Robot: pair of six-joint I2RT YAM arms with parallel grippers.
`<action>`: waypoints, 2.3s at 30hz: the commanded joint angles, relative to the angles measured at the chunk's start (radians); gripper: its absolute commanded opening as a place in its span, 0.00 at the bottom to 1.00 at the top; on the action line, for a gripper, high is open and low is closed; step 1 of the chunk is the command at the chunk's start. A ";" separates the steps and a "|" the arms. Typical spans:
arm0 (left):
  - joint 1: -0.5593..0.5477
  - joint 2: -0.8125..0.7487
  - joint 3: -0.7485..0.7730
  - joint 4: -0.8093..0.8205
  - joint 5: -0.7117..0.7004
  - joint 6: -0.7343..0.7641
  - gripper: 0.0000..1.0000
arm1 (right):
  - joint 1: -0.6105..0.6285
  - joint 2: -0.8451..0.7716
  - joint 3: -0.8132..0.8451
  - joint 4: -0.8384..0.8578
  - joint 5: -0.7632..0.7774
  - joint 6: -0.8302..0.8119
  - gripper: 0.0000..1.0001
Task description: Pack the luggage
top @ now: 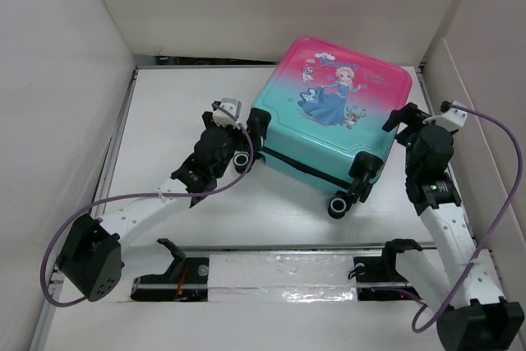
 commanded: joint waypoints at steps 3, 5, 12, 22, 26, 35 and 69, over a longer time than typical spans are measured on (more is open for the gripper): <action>0.035 -0.002 0.025 0.000 0.032 0.035 0.91 | -0.237 0.069 -0.030 0.079 -0.267 0.034 0.98; 0.035 0.021 0.030 -0.009 0.071 0.035 0.91 | -0.310 0.107 -0.041 0.128 -0.388 0.052 1.00; 0.056 0.101 0.057 -0.013 0.192 0.031 0.72 | -0.336 0.356 0.073 0.159 -0.778 0.008 1.00; 0.056 0.136 0.042 0.046 0.460 -0.025 0.07 | -0.157 0.670 0.243 0.214 -0.952 -0.036 0.99; 0.001 0.099 0.023 0.063 0.492 -0.043 0.00 | -0.074 0.767 0.369 0.159 -0.929 -0.060 0.98; -0.149 0.162 0.026 0.152 0.677 -0.086 0.00 | -0.049 0.908 0.617 0.062 -0.918 -0.072 1.00; -0.546 0.320 0.254 0.309 0.686 -0.154 0.00 | -0.051 1.020 0.798 -0.134 -1.002 -0.227 0.99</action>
